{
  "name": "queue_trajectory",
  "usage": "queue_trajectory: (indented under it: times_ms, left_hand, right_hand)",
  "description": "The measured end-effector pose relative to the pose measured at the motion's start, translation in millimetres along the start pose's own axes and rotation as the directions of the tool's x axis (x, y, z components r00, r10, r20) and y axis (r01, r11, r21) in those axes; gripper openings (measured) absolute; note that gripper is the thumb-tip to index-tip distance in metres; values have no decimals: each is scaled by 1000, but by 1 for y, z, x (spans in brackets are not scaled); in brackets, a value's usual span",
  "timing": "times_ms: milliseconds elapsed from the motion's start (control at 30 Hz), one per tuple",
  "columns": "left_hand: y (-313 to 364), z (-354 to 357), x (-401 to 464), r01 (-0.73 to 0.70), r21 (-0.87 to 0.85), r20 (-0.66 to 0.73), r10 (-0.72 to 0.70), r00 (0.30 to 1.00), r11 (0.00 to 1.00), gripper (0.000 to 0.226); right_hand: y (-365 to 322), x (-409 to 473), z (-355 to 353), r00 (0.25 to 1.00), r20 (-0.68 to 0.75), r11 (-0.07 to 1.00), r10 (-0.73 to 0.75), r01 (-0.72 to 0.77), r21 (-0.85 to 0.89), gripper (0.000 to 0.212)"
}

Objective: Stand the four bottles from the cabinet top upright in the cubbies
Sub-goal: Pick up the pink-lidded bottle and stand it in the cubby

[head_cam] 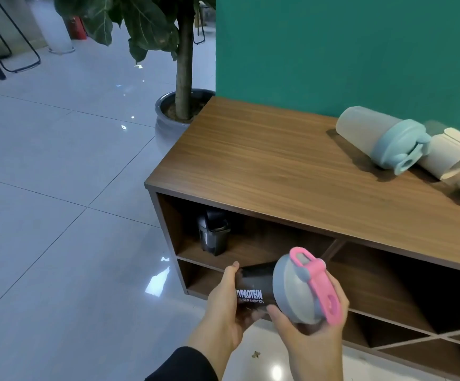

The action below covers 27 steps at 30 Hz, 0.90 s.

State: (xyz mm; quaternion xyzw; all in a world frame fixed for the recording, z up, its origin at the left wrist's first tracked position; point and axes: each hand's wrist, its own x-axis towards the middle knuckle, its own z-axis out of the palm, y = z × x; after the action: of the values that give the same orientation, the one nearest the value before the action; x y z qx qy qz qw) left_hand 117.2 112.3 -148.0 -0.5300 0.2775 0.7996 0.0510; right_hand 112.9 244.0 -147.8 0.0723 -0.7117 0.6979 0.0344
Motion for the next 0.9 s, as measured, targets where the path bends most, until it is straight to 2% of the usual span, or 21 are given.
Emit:
queue_trajectory:
  times_ms: [100, 200, 333, 567, 700, 900]
  left_hand:
    - [1, 2, 12, -37, -39, 14, 38, 999, 999, 51]
    - [2, 1, 23, -96, 11, 36, 95, 995, 995, 47]
    - [3, 2, 30, -202, 49, 30, 201, 979, 978, 42]
    - [12, 7, 34, -350, 69, 102, 343, 934, 934, 34]
    - [17, 13, 34, -380, 70, 170, 364, 916, 923, 28]
    - [19, 16, 33, -399, 47, 220, 380, 899, 916, 19]
  right_hand:
    - [12, 9, 16, 997, 48, 998, 67, -66, -6, 103]
    - [24, 29, 33, 985, 125, 992, 119, -114, -49, 101]
    - [43, 58, 49, 982, 96, 978, 163, -149, -144, 98]
    - [55, 90, 67, 989, 58, 933, 134, -107, -344, 84]
    - [60, 101, 75, 990, 50, 903, 130, -97, -417, 71]
    - [69, 102, 74, 989, 67, 887, 133, -88, -454, 72]
